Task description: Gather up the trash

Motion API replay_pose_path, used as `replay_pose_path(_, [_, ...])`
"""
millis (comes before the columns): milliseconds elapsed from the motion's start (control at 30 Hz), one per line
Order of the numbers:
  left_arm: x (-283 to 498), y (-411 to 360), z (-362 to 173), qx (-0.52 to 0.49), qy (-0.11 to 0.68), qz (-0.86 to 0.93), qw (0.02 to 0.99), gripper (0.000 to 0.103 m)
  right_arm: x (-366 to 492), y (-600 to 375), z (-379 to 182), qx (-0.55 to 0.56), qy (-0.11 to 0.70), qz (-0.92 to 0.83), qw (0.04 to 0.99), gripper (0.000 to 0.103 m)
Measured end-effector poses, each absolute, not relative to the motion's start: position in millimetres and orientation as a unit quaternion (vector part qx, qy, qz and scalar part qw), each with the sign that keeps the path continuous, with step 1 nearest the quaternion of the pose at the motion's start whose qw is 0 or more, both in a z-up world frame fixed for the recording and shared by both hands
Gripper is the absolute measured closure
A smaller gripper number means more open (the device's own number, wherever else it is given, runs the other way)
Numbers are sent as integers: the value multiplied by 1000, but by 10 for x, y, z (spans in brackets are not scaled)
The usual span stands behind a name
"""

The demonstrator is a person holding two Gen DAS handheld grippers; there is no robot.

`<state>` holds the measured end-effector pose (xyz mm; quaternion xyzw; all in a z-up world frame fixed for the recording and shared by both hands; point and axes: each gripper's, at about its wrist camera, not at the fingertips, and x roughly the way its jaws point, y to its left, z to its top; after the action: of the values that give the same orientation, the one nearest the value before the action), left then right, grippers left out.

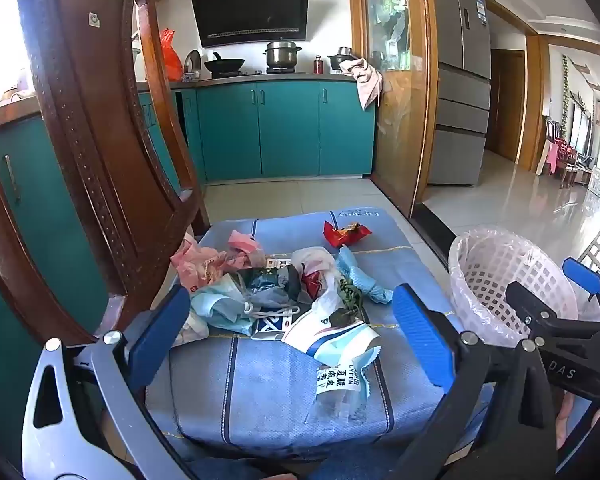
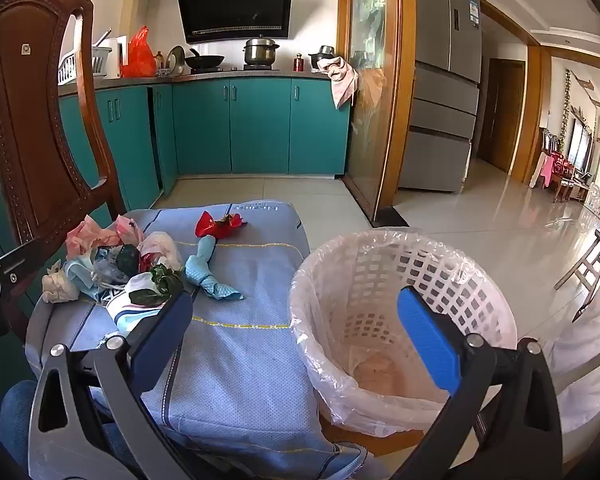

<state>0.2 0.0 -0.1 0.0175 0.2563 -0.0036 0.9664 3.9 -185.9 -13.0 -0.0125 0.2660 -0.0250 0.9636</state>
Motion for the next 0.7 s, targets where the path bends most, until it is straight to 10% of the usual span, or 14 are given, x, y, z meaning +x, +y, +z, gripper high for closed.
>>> replay_pose_path(700, [31, 22, -58, 22, 264, 3, 964, 2, 70, -1827, -138, -15, 268, -25, 963, 3])
